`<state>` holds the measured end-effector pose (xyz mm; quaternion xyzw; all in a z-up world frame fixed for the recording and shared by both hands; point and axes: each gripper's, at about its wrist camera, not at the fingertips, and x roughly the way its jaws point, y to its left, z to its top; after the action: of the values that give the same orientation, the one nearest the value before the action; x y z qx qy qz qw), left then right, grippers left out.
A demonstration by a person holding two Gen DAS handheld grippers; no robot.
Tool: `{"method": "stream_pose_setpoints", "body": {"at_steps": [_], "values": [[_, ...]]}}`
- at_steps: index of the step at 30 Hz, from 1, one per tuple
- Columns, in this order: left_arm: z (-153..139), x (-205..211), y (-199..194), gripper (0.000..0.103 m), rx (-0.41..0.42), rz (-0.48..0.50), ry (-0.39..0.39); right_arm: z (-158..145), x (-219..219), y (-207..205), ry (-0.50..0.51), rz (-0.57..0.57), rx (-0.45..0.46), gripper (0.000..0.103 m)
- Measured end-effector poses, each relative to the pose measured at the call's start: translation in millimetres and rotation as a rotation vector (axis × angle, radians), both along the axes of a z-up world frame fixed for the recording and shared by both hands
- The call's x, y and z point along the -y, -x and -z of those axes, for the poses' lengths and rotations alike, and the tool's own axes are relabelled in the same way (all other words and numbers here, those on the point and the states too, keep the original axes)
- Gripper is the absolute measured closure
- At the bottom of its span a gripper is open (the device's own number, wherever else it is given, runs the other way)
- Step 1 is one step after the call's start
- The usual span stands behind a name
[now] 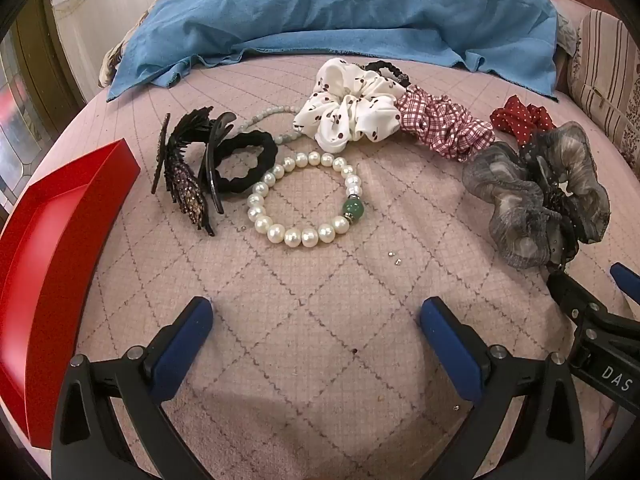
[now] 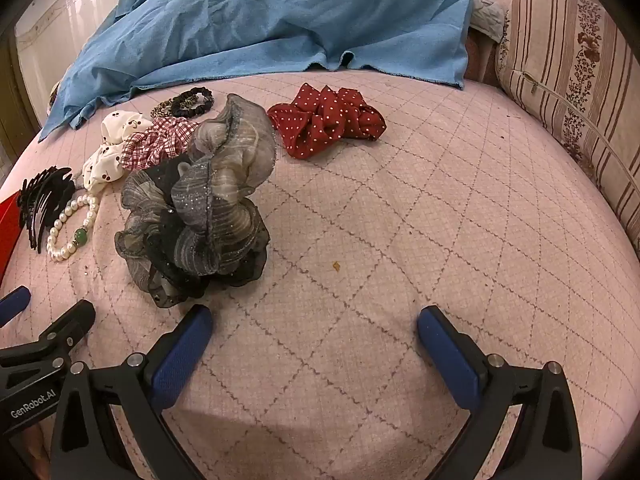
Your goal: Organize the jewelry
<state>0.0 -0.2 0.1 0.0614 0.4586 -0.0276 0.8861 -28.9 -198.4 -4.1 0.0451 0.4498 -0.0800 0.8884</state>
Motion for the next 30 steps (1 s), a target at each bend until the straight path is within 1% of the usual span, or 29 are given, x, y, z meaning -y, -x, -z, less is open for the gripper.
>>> {"method": "stream_pose_setpoints", "body": {"at_steps": [13,16,18,19,21,23,27,30], "values": [[-3,3,-4,0.0,-0.015,-0.014,-0.011,-2,1,-1,-0.004,-0.001,-0.001,0.0],[-5,-5,-3,0.0,-0.023,0.005,0.025,-1,4,-1,-0.027,-0.007,-0.003,0.0],[-7,-7,-2,0.0,-0.033,0.021,0.036,-2,7,-3,-0.044,-0.03,-0.026,0.0],[-9,-8,0,0.0,-0.024,0.012,0.029,-3,9,-9,-0.054,-0.053,-0.045,0.0],[-19,-11,10,0.0,0.03,-0.011,-0.004,-2,12,-9,-0.059,-0.046,-0.06,0.0],[-32,-12,21,0.0,0.084,-0.002,-0.022,-2,8,-11,-0.028,-0.051,-0.073,0.0],[-60,-13,45,0.0,0.174,0.011,-0.05,-3,4,-9,-0.019,-0.045,-0.061,0.0],[-79,-15,56,0.0,0.2,0.016,-0.051,-8,4,-5,-0.011,-0.056,-0.051,0.002]]}}
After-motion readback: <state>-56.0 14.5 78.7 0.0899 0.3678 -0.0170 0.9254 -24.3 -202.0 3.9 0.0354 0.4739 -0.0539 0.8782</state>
